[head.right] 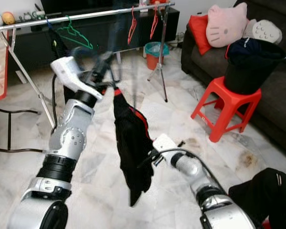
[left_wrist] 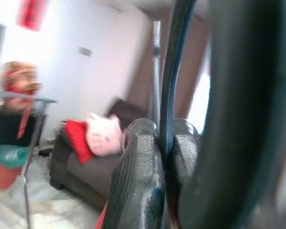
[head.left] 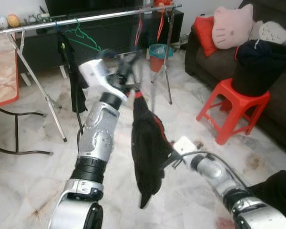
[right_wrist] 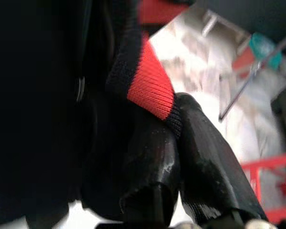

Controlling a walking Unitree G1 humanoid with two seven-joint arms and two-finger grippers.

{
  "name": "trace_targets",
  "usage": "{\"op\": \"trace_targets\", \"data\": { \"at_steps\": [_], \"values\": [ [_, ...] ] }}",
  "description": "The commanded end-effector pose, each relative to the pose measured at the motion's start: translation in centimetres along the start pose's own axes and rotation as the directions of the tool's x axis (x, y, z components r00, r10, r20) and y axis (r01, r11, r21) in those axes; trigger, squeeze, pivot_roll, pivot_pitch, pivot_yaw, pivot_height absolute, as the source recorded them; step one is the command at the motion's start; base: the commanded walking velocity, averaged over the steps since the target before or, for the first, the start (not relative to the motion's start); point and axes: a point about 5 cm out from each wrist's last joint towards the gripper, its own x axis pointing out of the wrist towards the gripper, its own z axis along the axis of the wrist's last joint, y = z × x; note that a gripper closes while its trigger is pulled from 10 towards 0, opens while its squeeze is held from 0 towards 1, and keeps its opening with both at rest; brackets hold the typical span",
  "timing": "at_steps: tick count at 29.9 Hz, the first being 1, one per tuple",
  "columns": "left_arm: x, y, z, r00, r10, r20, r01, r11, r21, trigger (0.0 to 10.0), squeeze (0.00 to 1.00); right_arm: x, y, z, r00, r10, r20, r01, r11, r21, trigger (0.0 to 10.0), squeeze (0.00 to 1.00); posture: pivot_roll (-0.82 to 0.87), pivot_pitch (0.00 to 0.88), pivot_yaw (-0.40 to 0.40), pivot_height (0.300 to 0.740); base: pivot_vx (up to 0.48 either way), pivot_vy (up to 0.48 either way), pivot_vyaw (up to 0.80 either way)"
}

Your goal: Hang hanger

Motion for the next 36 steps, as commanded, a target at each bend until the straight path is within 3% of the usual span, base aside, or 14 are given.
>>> {"op": "trace_targets", "data": {
  "at_steps": [1,4,12,14,16,18,20,22,36],
  "values": [
    [0.1,-1.1,-0.2,0.994,-0.1,-0.054,0.105,0.988,0.112,10.0,0.0,0.1,-0.8,0.9,0.999,0.005,0.039,-0.005,1.0,-0.017,10.0,0.0,-0.07,0.006,-0.035,0.74,0.0,0.0,0.0],
    [-0.2,-1.4,-1.1,0.979,-0.141,-0.149,0.175,0.954,0.244,10.0,0.0,0.1,-1.1,1.4,0.998,0.009,0.056,-0.007,1.0,-0.027,10.0,0.0,-0.07,0.004,-0.035,0.74,0.0,0.0,0.0],
    [-1.6,-1.4,-2.9,0.963,-0.127,-0.238,0.194,0.939,0.284,10.0,0.0,0.0,-1.3,2.4,0.996,0.026,0.091,-0.021,0.999,-0.047,10.0,0.0,-0.08,0.0,-0.033,0.74,0.0,0.0,0.0],
    [-2.1,-1.7,-3.6,0.95,-0.144,-0.276,0.228,0.926,0.3,10.0,0.0,0.0,-1.2,2.4,0.995,0.036,0.093,-0.031,0.998,-0.053,10.0,0.0,-0.08,0.0,-0.033,0.74,0.0,0.0,0.0],
    [-3.1,-2.1,-4.9,0.912,-0.172,-0.372,0.31,0.884,0.351,10.0,0.0,0.0,-1.1,2.4,0.995,0.04,0.093,-0.036,0.998,-0.05,10.0,0.0,-0.08,0.0,-0.033,0.74,0.0,0.0,0.0],
    [-3.6,-2.1,-5.4,0.897,-0.177,-0.405,0.338,0.866,0.369,10.0,0.0,0.0,-1.0,2.2,0.996,0.046,0.082,-0.042,0.998,-0.053,10.0,0.0,-0.08,0.01,-0.034,0.74,0.0,0.0,0.0],
    [-4.0,-1.9,-5.5,0.899,-0.164,-0.407,0.326,0.871,0.368,10.0,0.0,-0.2,-0.7,1.7,0.997,0.055,0.061,-0.051,0.997,-0.059,10.0,0.0,-0.08,0.01,-0.034,0.74,0.0,0.0,0.0],
    [-4.2,-1.2,-5.3,0.909,-0.126,-0.396,0.285,0.883,0.373,10.0,0.0,-0.3,0.0,1.1,0.996,0.077,0.035,-0.075,0.995,-0.061,10.0,0.0,-0.07,0.014,-0.034,0.74,0.0,0.0,0.0],
    [-5.4,0.2,-5.3,0.877,-0.09,-0.471,0.323,0.836,0.442,10.0,0.0,-1.8,4.6,-4.1,0.965,0.201,-0.17,-0.205,0.979,-0.008,10.0,0.0,-0.07,0.023,-0.028,0.74,0.0,0.0,0.0]
  ]
}}
